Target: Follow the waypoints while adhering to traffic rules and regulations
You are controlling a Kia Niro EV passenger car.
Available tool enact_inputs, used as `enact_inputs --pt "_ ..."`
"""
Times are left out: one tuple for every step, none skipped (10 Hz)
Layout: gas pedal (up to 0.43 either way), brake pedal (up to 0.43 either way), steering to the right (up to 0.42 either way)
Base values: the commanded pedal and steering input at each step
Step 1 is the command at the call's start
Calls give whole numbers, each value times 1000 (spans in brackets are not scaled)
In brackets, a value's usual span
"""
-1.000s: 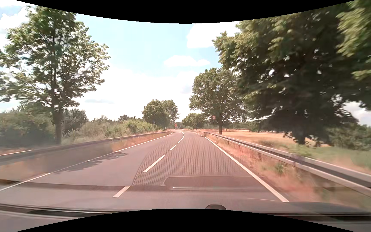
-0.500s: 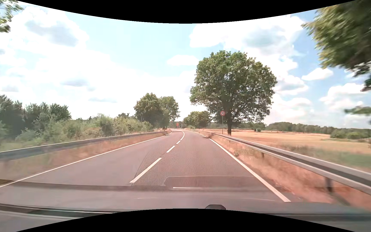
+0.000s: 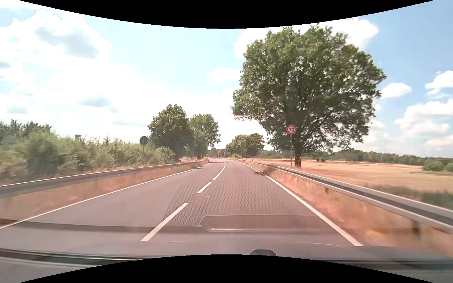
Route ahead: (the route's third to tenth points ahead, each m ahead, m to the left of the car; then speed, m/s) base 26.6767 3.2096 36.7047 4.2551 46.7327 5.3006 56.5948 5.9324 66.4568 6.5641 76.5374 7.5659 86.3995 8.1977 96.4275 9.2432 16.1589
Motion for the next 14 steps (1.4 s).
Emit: enact_inputs --pt "0 0 -11" --pt "0 0 -12" --pt "0 0 -11" --pt "0 0 -11" --pt "0 0 -11" --pt "0 0 -11" --pt "0 0 -11" --pt "0 0 -10" --pt "0 0 -10" --pt "0 0 -9" --pt "0 0 -9" --pt "0 0 -9" --pt "0 0 -9" --pt "0 0 -9"
